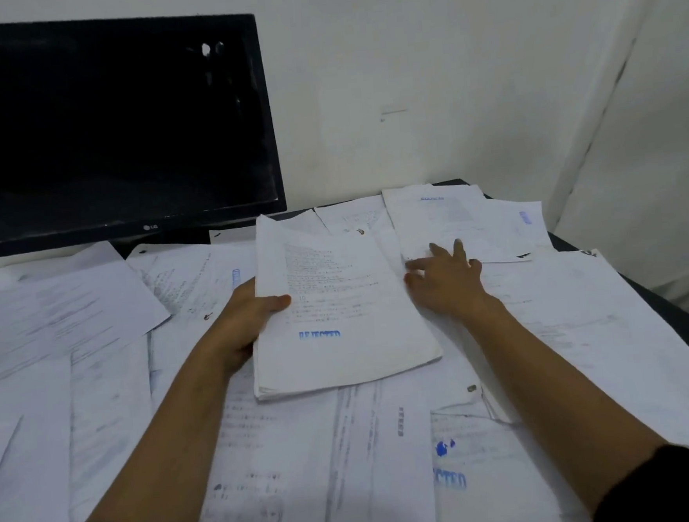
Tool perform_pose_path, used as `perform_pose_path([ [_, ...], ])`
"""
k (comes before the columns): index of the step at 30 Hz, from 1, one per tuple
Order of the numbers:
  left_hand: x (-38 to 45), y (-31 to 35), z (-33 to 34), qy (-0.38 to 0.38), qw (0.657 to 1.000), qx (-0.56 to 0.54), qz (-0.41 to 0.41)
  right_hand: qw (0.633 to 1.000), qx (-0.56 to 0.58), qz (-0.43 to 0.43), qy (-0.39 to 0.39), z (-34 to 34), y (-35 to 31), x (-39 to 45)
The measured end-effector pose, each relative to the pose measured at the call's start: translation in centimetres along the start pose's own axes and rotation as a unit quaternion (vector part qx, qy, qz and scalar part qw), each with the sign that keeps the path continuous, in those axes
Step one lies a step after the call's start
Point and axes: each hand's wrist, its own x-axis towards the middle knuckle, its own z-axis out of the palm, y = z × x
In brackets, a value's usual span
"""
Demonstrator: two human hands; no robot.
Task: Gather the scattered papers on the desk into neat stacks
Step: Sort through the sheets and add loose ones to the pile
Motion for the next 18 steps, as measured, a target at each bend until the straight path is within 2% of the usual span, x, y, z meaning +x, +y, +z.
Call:
perform_pose_path([
  [3,0.5,-0.3,0.2,0.021,1.000,0.004,0.016,1.000,-0.001,0.005,0.017,1.6,0.2,0.2],
  [6,1.1,-1.2,0.5,0.086,0.995,0.022,0.039,0.992,0.056,0.010,0.113,1.8,0.7,0.6],
  [8,1.1,-1.5,0.7,0.093,0.991,0.056,0.073,0.970,0.119,-0.057,0.205,1.3,0.5,0.0],
  [10,1.5,-1.6,0.8,0.088,0.985,0.105,0.105,0.938,0.160,-0.170,0.258,0.7,-0.3,-1.0],
  [12,1.7,-1.5,0.9,0.093,0.984,0.114,0.096,0.916,0.167,-0.272,0.243,0.5,-1.7,-2.5],
  [14,1.6,-1.4,1.0,0.099,0.989,0.082,0.073,0.900,0.181,-0.351,0.186,0.6,-3.7,-4.0],
  [18,1.4,-0.5,1.2,0.112,0.993,0.012,0.026,0.867,0.214,-0.435,0.117,1.2,-6.7,-5.1],
])
